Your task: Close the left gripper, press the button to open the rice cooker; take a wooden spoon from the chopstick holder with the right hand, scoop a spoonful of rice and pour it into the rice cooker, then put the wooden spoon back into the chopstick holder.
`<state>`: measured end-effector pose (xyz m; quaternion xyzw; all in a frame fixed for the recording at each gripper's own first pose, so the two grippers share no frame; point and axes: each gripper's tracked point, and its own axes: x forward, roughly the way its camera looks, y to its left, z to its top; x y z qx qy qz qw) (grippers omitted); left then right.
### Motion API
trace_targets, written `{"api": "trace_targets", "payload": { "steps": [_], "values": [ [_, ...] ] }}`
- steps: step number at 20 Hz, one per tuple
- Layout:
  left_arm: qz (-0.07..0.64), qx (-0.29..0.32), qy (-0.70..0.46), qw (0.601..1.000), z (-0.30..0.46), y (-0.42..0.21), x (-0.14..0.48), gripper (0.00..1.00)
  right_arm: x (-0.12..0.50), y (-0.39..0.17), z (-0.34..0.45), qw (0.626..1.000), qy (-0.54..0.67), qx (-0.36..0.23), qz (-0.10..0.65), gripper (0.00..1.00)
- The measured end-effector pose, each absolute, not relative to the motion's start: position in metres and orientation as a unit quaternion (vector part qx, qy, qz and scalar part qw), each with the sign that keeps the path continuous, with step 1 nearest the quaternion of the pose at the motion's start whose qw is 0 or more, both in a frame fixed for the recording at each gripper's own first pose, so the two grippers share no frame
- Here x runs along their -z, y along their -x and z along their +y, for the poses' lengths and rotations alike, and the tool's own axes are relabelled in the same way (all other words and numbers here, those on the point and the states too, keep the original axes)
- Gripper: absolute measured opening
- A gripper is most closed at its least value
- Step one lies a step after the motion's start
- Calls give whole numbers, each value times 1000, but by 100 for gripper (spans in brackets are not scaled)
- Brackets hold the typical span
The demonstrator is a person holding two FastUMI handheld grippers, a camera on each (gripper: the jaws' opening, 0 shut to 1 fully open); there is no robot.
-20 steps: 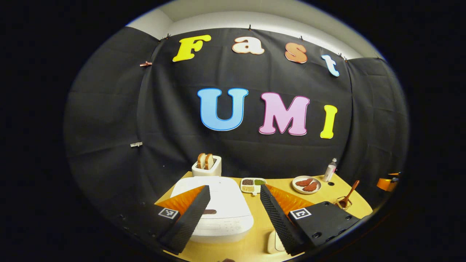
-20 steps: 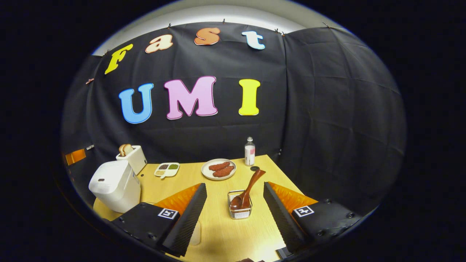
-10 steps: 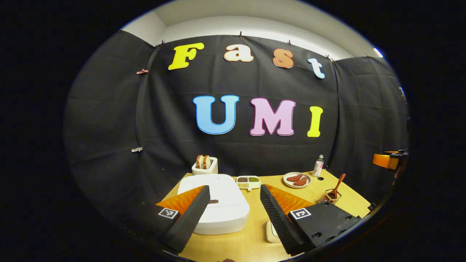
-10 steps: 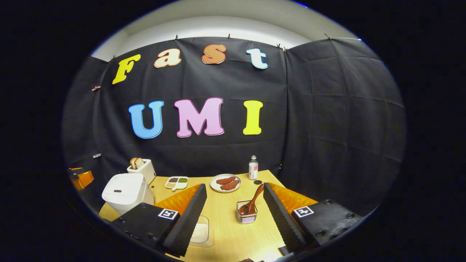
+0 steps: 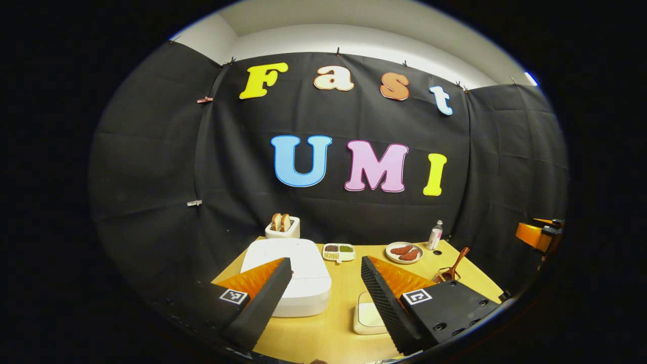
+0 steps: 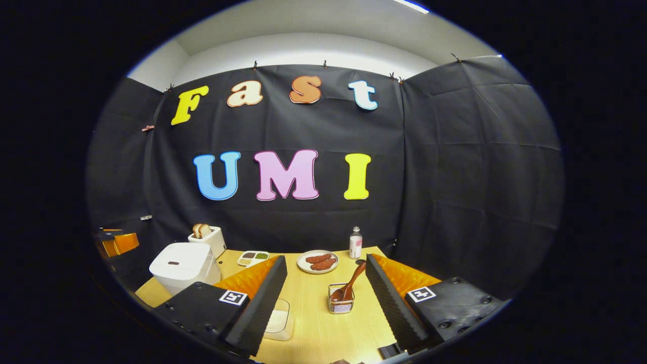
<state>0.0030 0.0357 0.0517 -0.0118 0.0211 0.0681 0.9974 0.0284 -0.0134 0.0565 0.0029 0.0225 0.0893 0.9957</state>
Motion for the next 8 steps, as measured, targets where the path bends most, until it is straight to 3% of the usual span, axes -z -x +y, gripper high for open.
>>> {"api": "trace_targets", "payload": {
  "steps": [8],
  "values": [
    [37, -96, 61, 993, 11, 41, -41, 95, -57, 0, -53, 994, -20, -101, 34, 98]
  ]
}}
